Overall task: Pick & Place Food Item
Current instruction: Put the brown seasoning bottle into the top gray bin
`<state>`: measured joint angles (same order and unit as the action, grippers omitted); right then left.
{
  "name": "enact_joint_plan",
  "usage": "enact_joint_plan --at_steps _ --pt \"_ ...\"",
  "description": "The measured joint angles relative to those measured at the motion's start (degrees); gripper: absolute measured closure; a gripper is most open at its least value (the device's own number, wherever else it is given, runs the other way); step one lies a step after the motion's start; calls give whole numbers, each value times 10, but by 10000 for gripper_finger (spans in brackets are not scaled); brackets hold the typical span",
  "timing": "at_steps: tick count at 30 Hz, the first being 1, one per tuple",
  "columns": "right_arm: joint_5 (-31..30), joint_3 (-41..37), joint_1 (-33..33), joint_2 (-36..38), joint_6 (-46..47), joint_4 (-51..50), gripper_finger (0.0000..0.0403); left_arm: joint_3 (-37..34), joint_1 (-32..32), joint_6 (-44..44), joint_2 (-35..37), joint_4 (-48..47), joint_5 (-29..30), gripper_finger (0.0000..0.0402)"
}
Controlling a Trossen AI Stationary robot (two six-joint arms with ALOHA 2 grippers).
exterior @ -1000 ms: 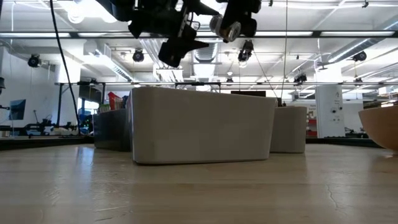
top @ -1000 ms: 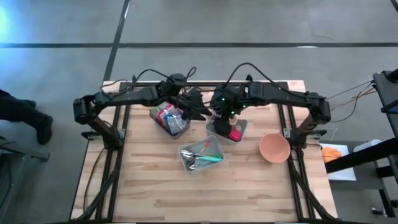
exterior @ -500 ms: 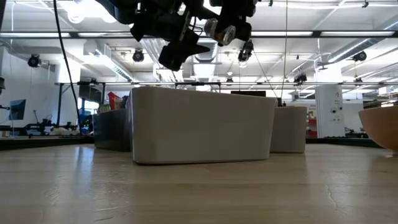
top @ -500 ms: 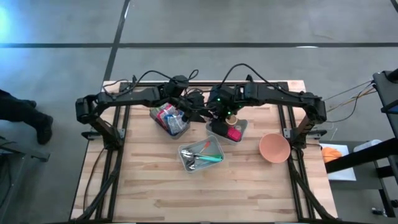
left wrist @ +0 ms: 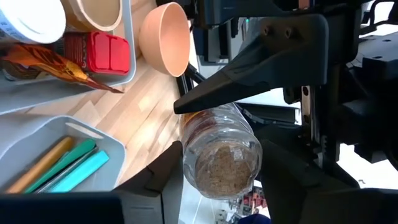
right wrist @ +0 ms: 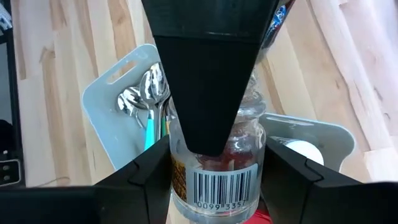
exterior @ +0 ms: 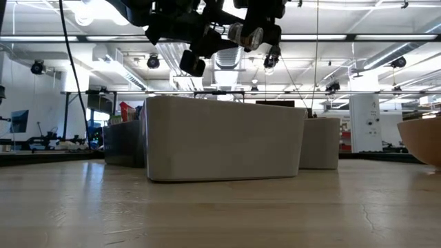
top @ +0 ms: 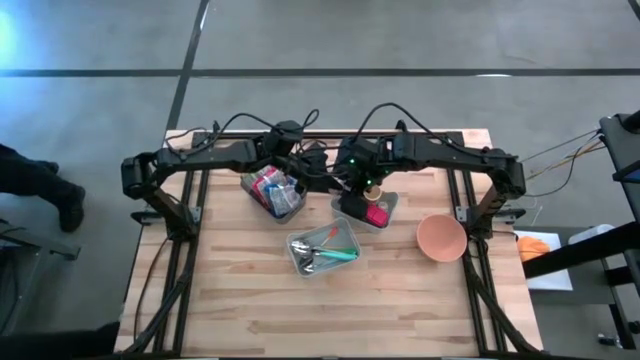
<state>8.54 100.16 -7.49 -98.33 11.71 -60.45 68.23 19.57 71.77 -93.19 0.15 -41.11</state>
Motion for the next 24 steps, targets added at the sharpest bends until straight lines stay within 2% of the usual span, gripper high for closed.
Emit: enact_joint_plan --at_steps 14,20,24 --pt "-9 0 0 1 3 2 214 0 -7 -4 0 -2 2 241" --pt "-13 3 -1 2 14 -6 115 1 -9 -41 -2 -20 8 241" --pt "-15 7 -1 3 13 -22 78 1 -8 -84 -1 -43 11 241"
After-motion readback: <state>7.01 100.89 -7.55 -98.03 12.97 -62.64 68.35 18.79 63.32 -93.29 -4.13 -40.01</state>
